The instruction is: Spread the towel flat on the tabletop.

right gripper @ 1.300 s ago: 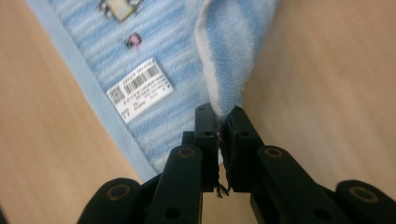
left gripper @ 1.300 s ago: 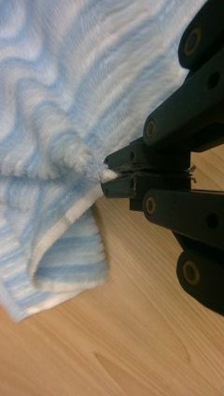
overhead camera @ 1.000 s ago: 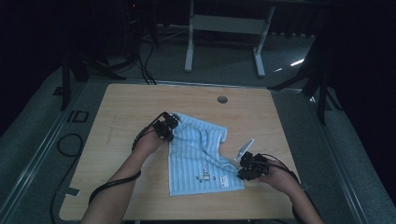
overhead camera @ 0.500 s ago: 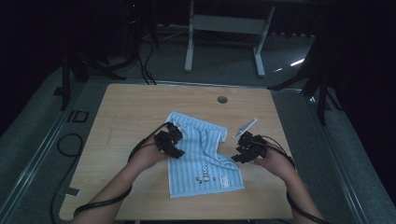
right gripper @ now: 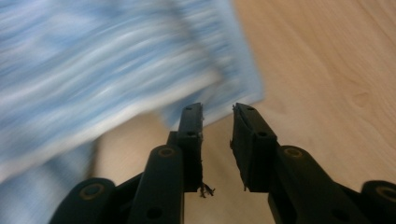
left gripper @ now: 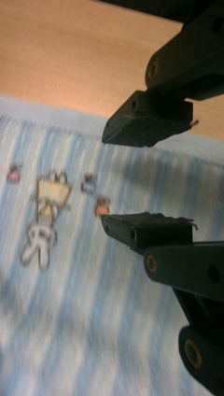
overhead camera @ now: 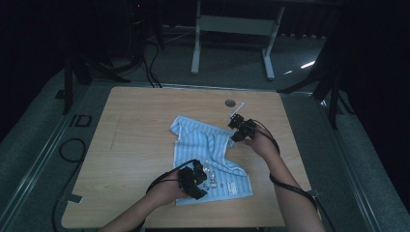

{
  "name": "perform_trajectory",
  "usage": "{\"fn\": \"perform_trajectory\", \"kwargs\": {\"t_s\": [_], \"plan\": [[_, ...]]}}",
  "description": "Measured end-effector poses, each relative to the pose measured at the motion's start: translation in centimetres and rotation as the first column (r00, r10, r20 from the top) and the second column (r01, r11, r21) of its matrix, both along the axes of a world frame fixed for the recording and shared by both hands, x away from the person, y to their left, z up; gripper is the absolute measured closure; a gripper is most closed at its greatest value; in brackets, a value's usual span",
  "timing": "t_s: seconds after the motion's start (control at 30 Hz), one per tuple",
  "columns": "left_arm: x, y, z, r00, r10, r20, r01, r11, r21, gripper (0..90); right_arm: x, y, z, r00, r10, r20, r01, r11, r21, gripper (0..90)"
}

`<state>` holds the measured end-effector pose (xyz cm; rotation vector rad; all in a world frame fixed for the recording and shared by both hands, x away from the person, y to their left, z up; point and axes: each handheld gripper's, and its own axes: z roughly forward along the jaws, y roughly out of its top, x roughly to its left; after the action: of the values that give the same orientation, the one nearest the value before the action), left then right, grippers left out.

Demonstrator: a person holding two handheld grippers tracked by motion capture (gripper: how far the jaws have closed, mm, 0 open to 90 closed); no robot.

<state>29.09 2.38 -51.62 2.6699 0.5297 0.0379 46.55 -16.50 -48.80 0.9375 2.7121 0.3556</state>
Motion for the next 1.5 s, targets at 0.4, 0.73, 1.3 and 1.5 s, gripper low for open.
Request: {"fn": "perform_trajectory", "kwargs": {"t_s": [0.4,0.73,1.3,1.5], "plan": [[-0.1,-0.1,-1.0,0.9995,-0.026,0.017,0.025,0.9991,0.034,68.7,2.9,1.1,-3.1,0.989,-0.079,-0.125,0.082,0.9966,0.013,86.4],[-2.2,0.3,-1.1,0.9944,-0.083,-0.066,0.084,0.9964,0.007,86.5,3.7,-0.6,-1.1,0.991,-0.112,-0.074,0.111,0.9938,-0.008,88.8],[-5.8,-1.2,-1.0,0.9651,-0.214,-0.151,0.212,0.9769,-0.031,86.5,5.2,-3.3,-1.3,0.9816,-0.173,-0.08,0.171,0.9846,-0.038,88.7],[-6.7,-1.6,-1.2,0.9328,-0.273,-0.235,0.265,0.9619,-0.067,86.4,5.9,-4.2,-1.0,0.9783,-0.196,-0.067,0.193,0.9799,-0.053,88.6]]}}
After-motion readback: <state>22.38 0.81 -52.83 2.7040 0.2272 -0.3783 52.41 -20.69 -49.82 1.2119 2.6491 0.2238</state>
